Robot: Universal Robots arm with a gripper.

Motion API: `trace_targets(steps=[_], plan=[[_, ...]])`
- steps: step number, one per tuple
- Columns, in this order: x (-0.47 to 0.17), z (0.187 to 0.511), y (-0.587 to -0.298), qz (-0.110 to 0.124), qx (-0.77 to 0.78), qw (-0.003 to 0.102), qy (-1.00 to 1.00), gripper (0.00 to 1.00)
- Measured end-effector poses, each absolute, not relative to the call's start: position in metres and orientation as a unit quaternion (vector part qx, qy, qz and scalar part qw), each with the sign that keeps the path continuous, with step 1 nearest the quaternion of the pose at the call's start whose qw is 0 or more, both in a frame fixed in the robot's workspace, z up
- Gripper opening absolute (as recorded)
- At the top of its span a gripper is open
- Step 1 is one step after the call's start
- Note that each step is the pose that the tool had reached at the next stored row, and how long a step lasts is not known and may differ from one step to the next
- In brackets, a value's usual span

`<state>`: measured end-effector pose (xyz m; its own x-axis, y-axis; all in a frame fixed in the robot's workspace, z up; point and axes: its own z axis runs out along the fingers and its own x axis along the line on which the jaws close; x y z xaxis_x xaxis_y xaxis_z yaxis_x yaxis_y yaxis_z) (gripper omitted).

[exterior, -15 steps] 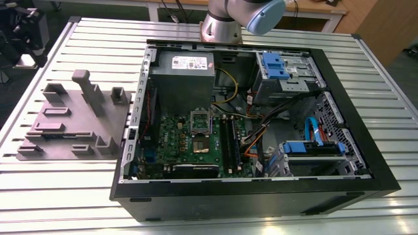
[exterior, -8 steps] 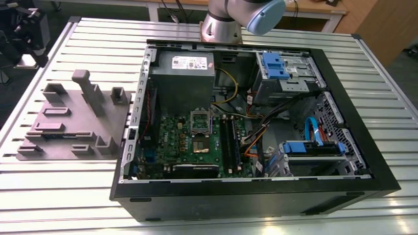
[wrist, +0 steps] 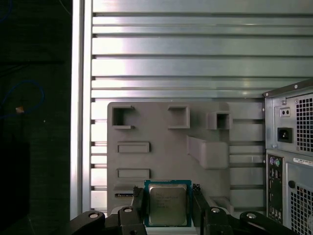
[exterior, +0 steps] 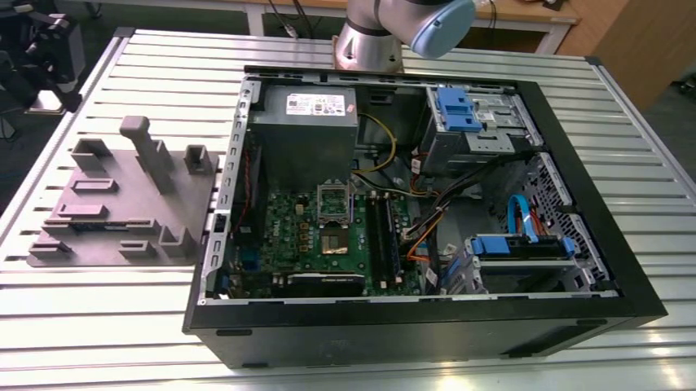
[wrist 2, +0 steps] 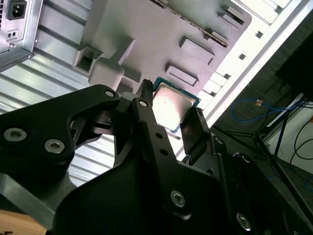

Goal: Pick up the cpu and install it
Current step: 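Pick up the cpu and move it towards the insertion slot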

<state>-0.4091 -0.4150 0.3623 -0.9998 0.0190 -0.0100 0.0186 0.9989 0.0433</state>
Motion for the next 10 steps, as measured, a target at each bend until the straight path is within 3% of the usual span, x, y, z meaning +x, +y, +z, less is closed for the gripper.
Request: trace_targets(steps=[10], plan=[[-0.4071,0.3623,-0.4149,0.022,0.009,0.005,1.0,0.47]])
